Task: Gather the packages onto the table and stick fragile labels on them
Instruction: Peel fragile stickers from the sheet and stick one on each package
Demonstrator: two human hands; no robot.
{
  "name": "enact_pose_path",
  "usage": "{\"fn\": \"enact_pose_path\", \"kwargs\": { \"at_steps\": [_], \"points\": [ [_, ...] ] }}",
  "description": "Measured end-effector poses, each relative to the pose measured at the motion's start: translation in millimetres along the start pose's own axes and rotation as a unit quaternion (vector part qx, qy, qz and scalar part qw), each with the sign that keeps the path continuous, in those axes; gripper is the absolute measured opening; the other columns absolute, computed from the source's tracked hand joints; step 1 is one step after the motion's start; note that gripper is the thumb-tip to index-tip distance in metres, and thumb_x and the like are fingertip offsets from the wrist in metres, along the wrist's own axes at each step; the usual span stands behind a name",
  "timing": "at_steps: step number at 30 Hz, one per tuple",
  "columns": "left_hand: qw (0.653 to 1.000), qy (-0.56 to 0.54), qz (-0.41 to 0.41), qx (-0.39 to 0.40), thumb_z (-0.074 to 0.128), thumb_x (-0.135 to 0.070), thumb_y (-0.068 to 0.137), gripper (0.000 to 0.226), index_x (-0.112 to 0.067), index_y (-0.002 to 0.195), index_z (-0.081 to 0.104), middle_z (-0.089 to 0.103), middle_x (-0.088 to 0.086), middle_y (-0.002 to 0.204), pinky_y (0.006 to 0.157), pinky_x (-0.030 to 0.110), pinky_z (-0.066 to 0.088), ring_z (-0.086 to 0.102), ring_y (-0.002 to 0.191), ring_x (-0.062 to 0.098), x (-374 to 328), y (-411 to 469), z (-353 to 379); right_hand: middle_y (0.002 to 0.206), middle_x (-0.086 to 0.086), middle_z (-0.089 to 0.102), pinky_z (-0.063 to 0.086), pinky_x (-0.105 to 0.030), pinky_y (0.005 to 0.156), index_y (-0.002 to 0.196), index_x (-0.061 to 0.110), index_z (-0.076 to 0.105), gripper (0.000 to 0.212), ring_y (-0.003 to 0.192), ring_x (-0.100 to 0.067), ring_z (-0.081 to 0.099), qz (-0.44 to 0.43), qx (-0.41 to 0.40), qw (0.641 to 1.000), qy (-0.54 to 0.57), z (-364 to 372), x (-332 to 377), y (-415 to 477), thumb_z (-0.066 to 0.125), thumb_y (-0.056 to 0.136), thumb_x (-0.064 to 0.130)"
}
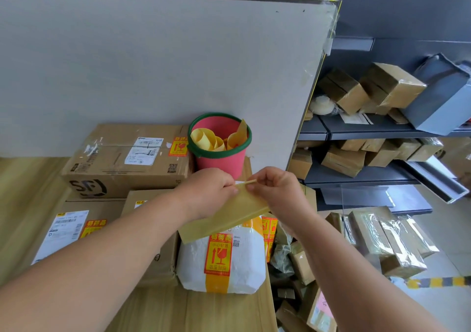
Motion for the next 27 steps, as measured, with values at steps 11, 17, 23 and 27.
{"fn": "enact_pose_path", "kwargs": {
  "at_steps": [11, 17, 23, 27],
  "points": [
    [0.982, 0.004, -0.068, -0.177, 0.044, -0.03, 0.098, 0.03, -0.013, 0.079, 0.06, 0.059, 0.002, 0.072, 0.059, 0.032, 0.042, 0.054, 0.067, 0.019, 62, 1, -57, 0.075, 0.004, 0.061, 0.044, -0.025, 0.064, 0.081, 0.017, 0.067, 0.012, 0.068, -0.009, 0.052, -0.041, -0.16, 0.986, 0.025, -64, 38, 46, 0.065, 0.087, 0.007],
    [0.979, 0.107, -0.071, -0.158, 0.048, -0.029, 0.096, 0.032, -0.018, 0.125, 0.053, 0.051, 0.002, 0.128, 0.095, 0.037, 0.039, 0.045, 0.119, 0.023, 71, 11, -53, 0.078, 0.011, 0.055, 0.041, -0.023, 0.059, 0.091, 0.023, 0.063, 0.011, 0.069, -0.006, 0.048, -0.132, -0.304, 0.939, -0.09, -86, 97, 76, 0.055, 0.092, 0.016],
    [0.954, 0.288, -0.016, -0.087, 0.04, -0.035, 0.099, 0.061, -0.018, 0.15, 0.012, 0.008, 0.005, 0.159, 0.114, 0.043, 0.017, 0.008, 0.145, 0.026, 59, 47, -35, 0.094, 0.004, 0.058, 0.039, -0.029, 0.067, 0.098, 0.019, 0.063, 0.018, 0.079, -0.017, 0.051, -0.224, -0.264, 0.902, -0.258, -34, 125, 120, 0.047, 0.093, 0.014],
    [0.954, 0.289, -0.019, -0.074, 0.038, -0.039, 0.099, 0.064, -0.017, 0.151, 0.008, 0.002, 0.006, 0.159, 0.115, 0.045, 0.011, 0.0, 0.146, 0.028, 71, 68, -25, 0.101, -0.004, 0.061, 0.042, -0.03, 0.066, 0.105, 0.015, 0.066, 0.021, 0.082, -0.025, 0.055, -0.279, -0.213, 0.864, -0.361, 4, 113, 149, 0.047, 0.095, 0.012]
  ]
}}
Point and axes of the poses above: each hand's wrist, its own y-axis towards the middle knuckle, its own z-axis out of the palm, x = y × z, the point moved 9 cm from there along y, towards the middle knuckle
